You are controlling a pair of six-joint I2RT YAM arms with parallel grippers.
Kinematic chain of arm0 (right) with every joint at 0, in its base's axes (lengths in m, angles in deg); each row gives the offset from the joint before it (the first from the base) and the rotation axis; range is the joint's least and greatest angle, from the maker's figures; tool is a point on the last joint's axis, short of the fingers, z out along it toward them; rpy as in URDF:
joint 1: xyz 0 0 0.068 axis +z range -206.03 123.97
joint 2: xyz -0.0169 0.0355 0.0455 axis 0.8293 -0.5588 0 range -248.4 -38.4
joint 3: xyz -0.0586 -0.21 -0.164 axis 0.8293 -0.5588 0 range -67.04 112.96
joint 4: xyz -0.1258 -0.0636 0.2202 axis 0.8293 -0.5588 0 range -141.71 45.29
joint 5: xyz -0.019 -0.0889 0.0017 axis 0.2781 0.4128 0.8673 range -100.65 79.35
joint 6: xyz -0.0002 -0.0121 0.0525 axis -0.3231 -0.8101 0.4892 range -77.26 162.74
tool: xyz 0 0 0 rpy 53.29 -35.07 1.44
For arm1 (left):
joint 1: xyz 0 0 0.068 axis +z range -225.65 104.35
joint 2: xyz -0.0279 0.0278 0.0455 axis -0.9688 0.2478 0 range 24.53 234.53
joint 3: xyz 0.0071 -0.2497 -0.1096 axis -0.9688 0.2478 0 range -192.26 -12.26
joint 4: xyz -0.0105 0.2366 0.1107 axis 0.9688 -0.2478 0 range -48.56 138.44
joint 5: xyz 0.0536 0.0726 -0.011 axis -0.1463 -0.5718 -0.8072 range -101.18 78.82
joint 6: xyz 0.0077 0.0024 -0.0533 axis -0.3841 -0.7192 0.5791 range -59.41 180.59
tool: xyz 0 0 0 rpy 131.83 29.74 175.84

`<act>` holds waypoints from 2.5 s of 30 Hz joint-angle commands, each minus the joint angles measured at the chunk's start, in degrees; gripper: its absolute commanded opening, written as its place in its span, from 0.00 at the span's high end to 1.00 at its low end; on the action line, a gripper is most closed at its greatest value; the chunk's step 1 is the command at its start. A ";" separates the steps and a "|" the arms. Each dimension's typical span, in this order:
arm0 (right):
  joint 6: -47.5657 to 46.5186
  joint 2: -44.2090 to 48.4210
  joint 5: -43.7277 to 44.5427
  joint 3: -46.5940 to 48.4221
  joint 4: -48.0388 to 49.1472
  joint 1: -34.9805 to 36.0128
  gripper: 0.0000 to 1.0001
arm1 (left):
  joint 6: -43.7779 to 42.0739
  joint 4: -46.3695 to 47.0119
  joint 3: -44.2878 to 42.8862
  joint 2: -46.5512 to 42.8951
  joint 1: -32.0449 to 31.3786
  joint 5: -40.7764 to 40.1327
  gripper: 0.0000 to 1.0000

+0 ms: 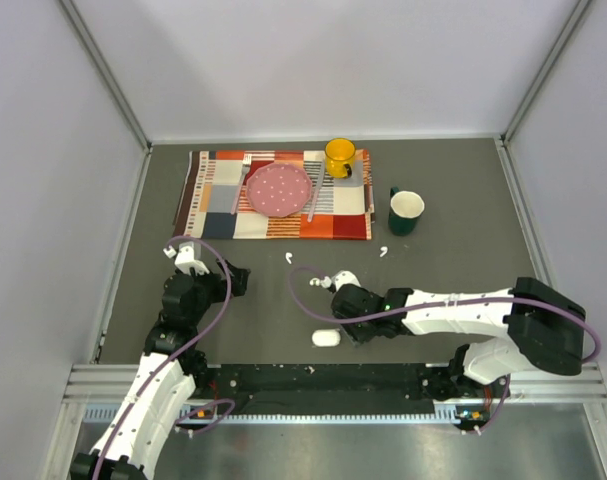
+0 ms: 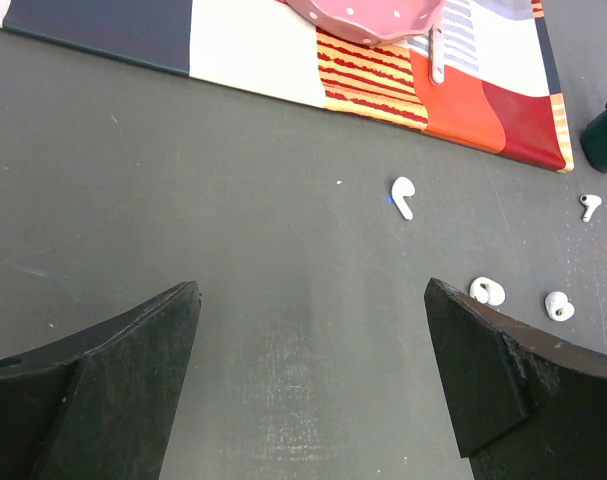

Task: Insert the wireless bluetooth earbuds into the charging case
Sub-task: Pick up the charging case at the center of the board, then adjust the charging case.

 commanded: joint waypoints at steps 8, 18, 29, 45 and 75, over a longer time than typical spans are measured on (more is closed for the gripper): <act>-6.33 16.58 3.43 1.44 0.69 -0.47 0.89 | 2.27 2.98 -0.37 -0.42 -0.06 9.38 0.01; -20.93 21.87 0.08 7.16 2.44 0.40 1.00 | 3.44 -5.60 -13.27 1.74 -0.06 25.12 0.01; -40.63 28.01 -0.87 -0.03 23.60 5.15 1.00 | 3.70 -4.49 -21.81 8.18 -8.74 36.13 0.01; -38.61 34.44 -4.75 -2.24 26.09 5.15 1.00 | 2.64 -0.54 -30.42 18.55 -36.18 14.07 0.04; -38.08 38.92 -3.43 -5.50 26.79 5.24 1.00 | 3.96 0.61 -37.28 31.30 -43.04 16.34 0.41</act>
